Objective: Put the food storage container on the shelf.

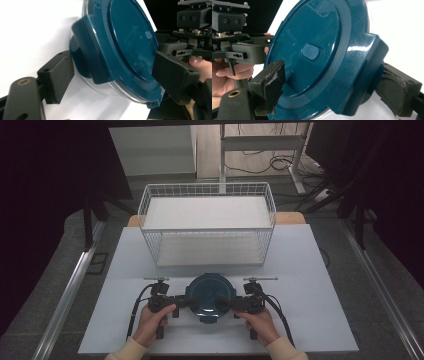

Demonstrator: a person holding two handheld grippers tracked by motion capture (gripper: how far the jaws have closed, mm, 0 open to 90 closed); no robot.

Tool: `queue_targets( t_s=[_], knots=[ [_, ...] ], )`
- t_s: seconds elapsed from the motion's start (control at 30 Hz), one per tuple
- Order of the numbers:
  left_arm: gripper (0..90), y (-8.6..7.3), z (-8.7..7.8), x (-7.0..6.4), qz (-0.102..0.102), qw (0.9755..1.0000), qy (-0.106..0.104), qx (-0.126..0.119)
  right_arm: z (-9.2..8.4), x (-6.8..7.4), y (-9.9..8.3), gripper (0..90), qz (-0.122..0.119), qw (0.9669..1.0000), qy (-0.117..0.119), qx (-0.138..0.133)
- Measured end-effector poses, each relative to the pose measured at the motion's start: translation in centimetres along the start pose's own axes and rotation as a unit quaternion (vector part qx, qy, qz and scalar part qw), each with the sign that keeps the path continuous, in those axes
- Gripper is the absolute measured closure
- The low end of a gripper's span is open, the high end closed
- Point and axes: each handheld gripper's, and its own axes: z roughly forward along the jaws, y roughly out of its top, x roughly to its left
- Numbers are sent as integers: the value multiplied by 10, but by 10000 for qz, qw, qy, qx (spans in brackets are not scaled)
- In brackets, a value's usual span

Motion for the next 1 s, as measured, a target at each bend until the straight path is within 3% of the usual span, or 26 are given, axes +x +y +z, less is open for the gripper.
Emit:
queue_targets(
  t_s=[0.03,0.17,0.27,0.33,0.43,1.0],
  knots=[
    [222,-1,1,-2,30,9999,119,44,-1,0,0,162,43,10000,-12,-31],
    [256,0,0,0,-69,9999,82,56,-5,-2,-1,228,227,9996,-9,-158],
    [298,-2,-2,5,-363,9993,-82,-61,-7,-6,-1,268,406,9989,76,-204],
    [320,-3,-3,7,-430,9990,-128,-69,-9,-8,-1,290,502,9984,137,-238],
    [326,-3,-4,6,-436,9989,-112,-89,-10,-10,-1,309,592,9977,179,-274],
    [422,-10,-13,-5,-394,9989,-117,-233,-23,-2,-7,389,608,9974,223,-323]
  ],
)
